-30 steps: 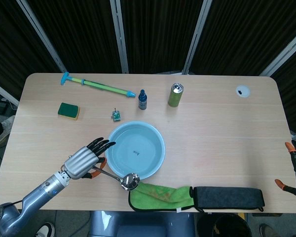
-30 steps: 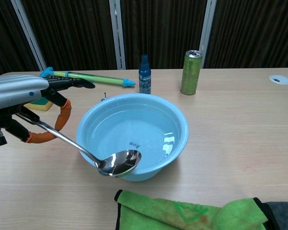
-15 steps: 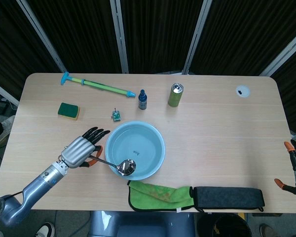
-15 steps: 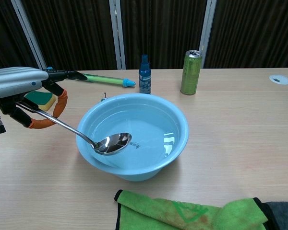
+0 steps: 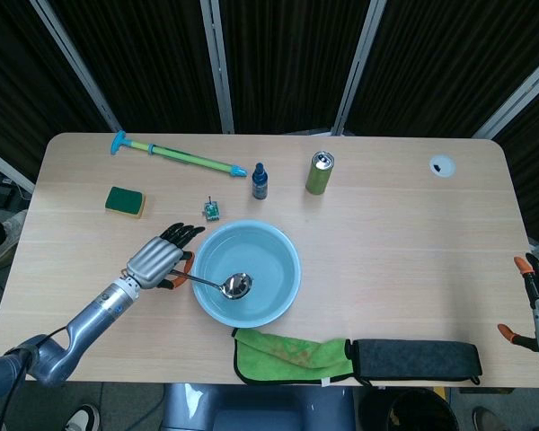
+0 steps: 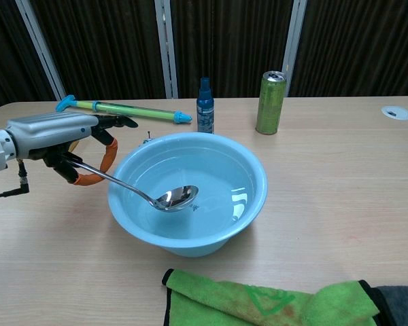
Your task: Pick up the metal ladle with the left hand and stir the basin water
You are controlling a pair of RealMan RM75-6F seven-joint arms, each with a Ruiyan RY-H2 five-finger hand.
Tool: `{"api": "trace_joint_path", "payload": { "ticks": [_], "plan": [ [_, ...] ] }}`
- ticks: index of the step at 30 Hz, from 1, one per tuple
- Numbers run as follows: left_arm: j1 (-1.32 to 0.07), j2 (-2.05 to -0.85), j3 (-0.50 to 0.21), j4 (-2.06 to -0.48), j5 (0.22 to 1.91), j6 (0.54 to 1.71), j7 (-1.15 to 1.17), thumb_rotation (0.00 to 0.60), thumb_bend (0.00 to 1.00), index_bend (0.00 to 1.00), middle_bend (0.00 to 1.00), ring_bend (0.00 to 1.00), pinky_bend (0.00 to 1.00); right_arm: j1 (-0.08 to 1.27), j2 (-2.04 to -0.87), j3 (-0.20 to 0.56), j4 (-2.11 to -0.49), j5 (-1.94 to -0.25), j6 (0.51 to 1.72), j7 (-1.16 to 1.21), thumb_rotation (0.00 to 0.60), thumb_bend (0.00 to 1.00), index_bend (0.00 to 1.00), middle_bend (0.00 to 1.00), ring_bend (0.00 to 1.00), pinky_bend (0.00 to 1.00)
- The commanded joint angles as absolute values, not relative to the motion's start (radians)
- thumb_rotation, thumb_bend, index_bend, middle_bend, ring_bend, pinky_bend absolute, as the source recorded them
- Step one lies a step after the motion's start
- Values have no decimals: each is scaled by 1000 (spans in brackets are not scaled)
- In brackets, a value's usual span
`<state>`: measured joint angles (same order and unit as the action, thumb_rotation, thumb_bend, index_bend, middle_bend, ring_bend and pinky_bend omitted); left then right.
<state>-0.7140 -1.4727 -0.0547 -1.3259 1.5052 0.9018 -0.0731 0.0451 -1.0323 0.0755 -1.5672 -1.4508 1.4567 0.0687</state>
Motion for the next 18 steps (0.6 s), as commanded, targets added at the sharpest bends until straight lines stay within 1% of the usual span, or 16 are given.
{"api": "trace_joint_path", "payload": {
  "ticks": [1,9,18],
  "plan": [
    [-732,-1498,-61,-1298,1496,880,-99,600,457,611,0,0,0,46,-1031,76,-1567,-1450,1456,71,600,0,0,0,0,0],
    [-759,-1543,-66,-1240,1491,858,-124,600,456,614,0,0,0,45,-1029,75,-1565,-1452,1457,79,600,0,0,0,0,0],
    [-770,-1551,-64,-1225,1473,839,-118,600,456,613,0,0,0,44,-1029,74,-1565,-1456,1462,82,600,0,0,0,0,0]
  ]
}}
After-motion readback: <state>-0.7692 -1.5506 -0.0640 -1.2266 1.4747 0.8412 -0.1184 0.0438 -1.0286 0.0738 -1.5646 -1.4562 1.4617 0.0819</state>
